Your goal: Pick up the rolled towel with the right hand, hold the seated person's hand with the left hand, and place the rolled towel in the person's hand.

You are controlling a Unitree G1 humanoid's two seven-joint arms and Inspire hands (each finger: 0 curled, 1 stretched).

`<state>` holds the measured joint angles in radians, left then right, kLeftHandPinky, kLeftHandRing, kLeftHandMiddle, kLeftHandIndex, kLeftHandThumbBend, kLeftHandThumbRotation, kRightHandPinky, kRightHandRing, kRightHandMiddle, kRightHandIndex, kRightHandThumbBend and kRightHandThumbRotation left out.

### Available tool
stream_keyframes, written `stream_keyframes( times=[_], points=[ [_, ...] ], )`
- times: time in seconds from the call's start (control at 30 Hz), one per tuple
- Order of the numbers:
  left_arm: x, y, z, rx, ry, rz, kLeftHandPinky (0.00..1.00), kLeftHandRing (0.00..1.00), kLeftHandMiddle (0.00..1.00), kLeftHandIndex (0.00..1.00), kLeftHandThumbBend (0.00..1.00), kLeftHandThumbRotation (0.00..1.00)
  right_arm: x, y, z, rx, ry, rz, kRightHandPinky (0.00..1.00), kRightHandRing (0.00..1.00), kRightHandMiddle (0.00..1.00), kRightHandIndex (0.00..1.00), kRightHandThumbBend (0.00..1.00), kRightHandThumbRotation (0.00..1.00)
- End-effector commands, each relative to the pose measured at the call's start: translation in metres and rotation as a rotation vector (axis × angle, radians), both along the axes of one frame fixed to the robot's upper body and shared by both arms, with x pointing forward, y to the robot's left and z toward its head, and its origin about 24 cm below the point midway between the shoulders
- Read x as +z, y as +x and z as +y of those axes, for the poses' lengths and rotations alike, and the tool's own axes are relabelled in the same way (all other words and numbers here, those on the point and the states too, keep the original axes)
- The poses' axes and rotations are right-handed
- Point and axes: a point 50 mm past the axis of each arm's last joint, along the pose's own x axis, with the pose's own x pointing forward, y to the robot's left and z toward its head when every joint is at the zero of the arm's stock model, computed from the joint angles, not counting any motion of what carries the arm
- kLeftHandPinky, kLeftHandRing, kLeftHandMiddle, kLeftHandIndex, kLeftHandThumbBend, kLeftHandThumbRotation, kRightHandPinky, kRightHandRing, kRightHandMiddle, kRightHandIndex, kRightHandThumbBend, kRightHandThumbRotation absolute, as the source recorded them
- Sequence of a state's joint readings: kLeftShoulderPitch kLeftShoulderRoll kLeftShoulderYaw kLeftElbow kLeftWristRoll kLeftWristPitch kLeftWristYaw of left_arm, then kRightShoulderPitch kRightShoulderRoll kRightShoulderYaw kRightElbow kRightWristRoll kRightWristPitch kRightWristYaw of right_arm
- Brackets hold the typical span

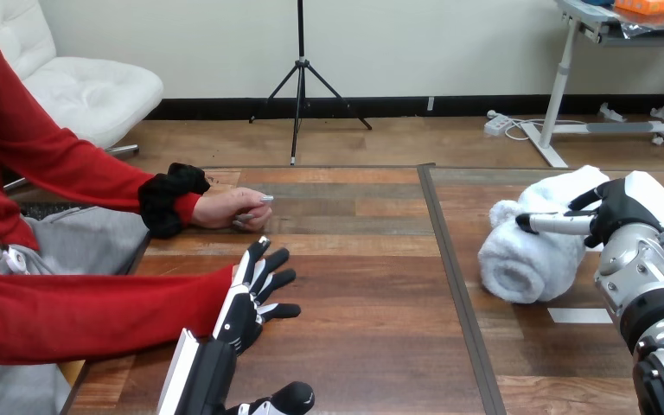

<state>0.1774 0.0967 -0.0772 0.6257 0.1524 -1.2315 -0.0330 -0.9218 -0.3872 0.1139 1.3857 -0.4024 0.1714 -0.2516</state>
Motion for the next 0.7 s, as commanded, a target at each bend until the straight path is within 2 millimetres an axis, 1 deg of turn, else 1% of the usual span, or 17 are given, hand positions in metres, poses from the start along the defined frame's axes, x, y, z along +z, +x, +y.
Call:
stream_keyframes(
  times=[0.0, 0.07, 0.17, 0.3, 0.47, 0.57, 0.67],
  points=[
    [0.0167, 0.0148, -0.0078, -0.048, -0.022, -0.099, 0.79, 0.91, 0.95, 1.0, 1.0, 0.77, 0.0034, 0.0056, 0.0123, 0.044, 0.006, -0.055, 0.35, 0.44, 0.54, 0.61, 0.95, 0.0],
    [0.0172, 0.0153, -0.0079, -0.05, -0.019, -0.101, 0.8, 0.91, 0.96, 1.0, 1.0, 0.78, 0.0029, 0.0056, 0.0127, 0.058, 0.006, -0.062, 0.35, 0.43, 0.52, 0.58, 0.95, 0.0],
    [0.0181, 0.0162, -0.0084, -0.054, -0.023, -0.108, 0.8, 0.91, 0.95, 1.0, 1.0, 0.78, 0.0026, 0.0056, 0.0132, 0.069, 0.016, -0.071, 0.33, 0.41, 0.51, 0.57, 0.96, 0.0],
    [0.0184, 0.0171, -0.009, -0.058, -0.029, -0.104, 0.8, 0.91, 0.95, 1.0, 1.0, 0.77, 0.0021, 0.0052, 0.0129, 0.074, 0.008, -0.067, 0.34, 0.41, 0.51, 0.53, 0.95, 0.0],
    [0.0181, 0.0187, -0.0095, -0.06, -0.029, -0.102, 0.81, 0.92, 0.95, 1.0, 1.0, 0.76, 0.0014, 0.0049, 0.0123, 0.081, 0.017, -0.064, 0.33, 0.4, 0.5, 0.52, 0.95, 0.0],
    [0.0181, 0.0194, -0.0096, -0.063, -0.026, -0.101, 0.82, 0.92, 0.95, 1.0, 1.0, 0.76, 0.0006, 0.0043, 0.0119, 0.084, 0.014, -0.063, 0.35, 0.41, 0.49, 0.52, 0.96, 0.0],
    [0.0186, 0.0204, -0.0099, -0.062, -0.02, -0.106, 0.81, 0.91, 0.95, 0.99, 1.0, 0.77, 0.0004, 0.0043, 0.012, 0.089, 0.011, -0.056, 0.35, 0.4, 0.49, 0.53, 0.96, 0.0]
  ],
)
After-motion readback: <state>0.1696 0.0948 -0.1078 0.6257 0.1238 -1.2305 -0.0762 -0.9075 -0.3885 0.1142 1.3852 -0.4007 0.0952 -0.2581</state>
